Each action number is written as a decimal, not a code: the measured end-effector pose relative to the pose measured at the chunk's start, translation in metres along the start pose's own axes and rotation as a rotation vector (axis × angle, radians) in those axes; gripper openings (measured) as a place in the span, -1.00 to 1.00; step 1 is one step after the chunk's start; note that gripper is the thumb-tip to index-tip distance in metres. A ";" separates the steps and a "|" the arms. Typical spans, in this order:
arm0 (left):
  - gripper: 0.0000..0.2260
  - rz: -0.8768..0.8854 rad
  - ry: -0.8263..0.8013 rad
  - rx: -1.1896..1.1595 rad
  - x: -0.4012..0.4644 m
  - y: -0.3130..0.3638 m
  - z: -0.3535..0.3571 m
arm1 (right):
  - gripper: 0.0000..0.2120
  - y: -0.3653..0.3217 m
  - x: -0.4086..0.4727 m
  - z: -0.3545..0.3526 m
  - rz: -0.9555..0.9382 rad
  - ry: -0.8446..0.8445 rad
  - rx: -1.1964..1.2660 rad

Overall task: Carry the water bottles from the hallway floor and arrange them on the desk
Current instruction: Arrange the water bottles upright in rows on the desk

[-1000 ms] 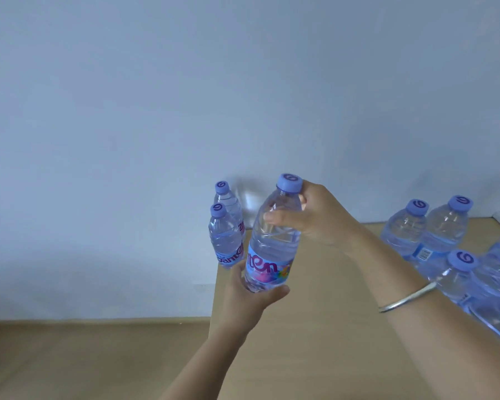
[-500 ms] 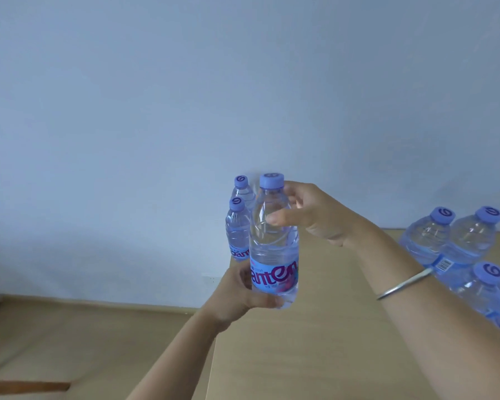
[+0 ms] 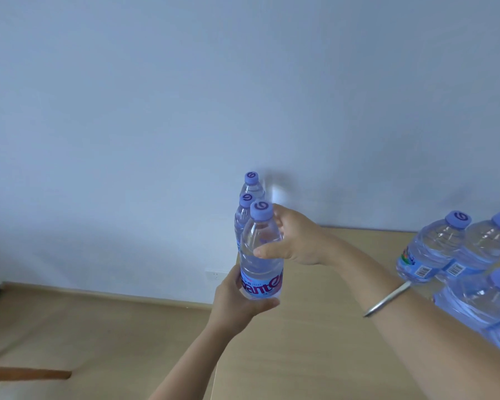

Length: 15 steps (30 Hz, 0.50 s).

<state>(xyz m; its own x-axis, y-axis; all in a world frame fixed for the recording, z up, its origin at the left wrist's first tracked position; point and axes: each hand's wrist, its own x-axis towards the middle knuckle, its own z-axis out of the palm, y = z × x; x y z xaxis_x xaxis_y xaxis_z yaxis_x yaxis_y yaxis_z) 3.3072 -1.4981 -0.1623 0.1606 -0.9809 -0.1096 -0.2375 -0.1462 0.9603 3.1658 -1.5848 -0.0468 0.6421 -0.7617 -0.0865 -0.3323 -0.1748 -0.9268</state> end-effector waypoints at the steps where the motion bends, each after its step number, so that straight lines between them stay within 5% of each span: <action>1: -0.42 -0.006 0.017 0.014 0.000 -0.004 -0.001 | -0.45 0.001 0.002 0.003 0.005 -0.003 -0.021; 9: -0.48 -0.070 -0.045 0.064 0.015 -0.043 -0.019 | -0.55 0.026 0.018 0.023 0.082 0.002 -0.006; 15: -0.54 -0.110 -0.039 0.106 0.025 -0.059 -0.016 | -0.43 0.039 0.028 0.036 0.137 0.000 -0.046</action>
<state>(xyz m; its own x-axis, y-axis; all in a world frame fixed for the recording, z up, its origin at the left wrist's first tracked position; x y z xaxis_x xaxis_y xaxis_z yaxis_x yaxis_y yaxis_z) 3.3411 -1.5121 -0.2176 0.1549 -0.9621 -0.2246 -0.3201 -0.2640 0.9099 3.1958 -1.5901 -0.0986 0.5887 -0.7803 -0.2111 -0.4478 -0.0974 -0.8888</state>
